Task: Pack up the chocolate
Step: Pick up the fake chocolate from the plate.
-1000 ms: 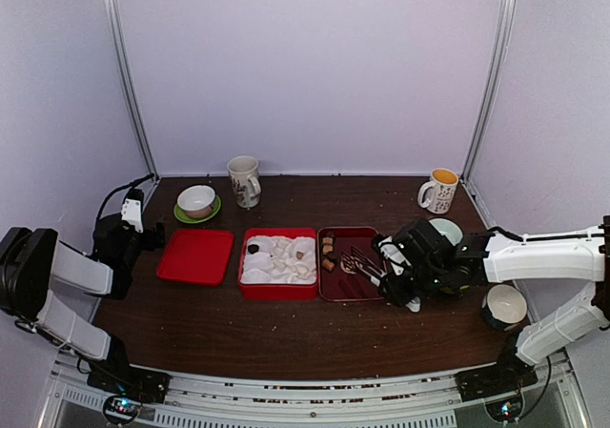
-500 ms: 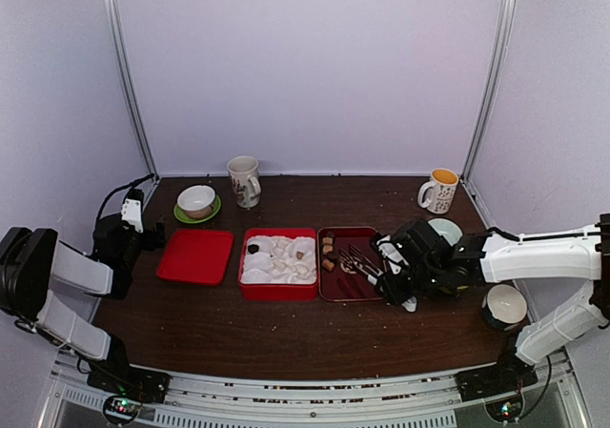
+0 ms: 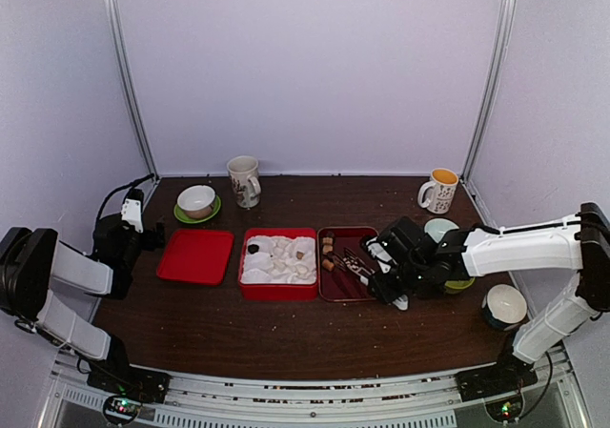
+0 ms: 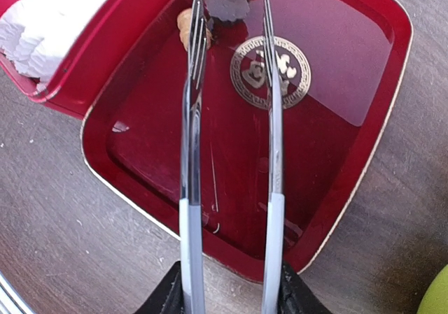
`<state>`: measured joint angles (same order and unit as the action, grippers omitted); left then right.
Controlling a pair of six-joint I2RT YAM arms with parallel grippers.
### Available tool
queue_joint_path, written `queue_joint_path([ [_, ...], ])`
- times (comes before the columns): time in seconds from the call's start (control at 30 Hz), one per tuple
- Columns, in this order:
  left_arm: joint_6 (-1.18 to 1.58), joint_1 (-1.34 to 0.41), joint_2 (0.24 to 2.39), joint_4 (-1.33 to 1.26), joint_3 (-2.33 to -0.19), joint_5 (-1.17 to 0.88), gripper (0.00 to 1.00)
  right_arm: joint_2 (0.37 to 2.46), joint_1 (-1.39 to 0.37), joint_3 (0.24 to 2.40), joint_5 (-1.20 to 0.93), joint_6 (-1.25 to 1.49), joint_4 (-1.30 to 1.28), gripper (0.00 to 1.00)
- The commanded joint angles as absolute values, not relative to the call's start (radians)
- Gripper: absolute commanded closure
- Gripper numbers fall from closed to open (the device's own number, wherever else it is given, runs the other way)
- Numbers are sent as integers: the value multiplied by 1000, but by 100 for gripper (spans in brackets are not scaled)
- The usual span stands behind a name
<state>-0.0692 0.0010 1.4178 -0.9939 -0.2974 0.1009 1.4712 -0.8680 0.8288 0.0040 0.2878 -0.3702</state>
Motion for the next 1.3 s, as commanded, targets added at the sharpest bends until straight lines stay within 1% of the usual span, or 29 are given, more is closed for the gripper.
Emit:
queue_joint_path([
  [0.0,-66,11,1424,-1045,-312,105,2,1486,-864,875,3,266,-362,62],
  [0.5,-67,10,1423,-1046,-313,106,2,1485,-864,854,-84,174,-385,62],
  [1.07,-67,10,1423,-1046,-313,106,2,1588,-865,939,-44,144,-393,64],
  [1.27,-67,9,1424,-1045,-314,106,2,1612,-862,964,-43,139,-397,67],
])
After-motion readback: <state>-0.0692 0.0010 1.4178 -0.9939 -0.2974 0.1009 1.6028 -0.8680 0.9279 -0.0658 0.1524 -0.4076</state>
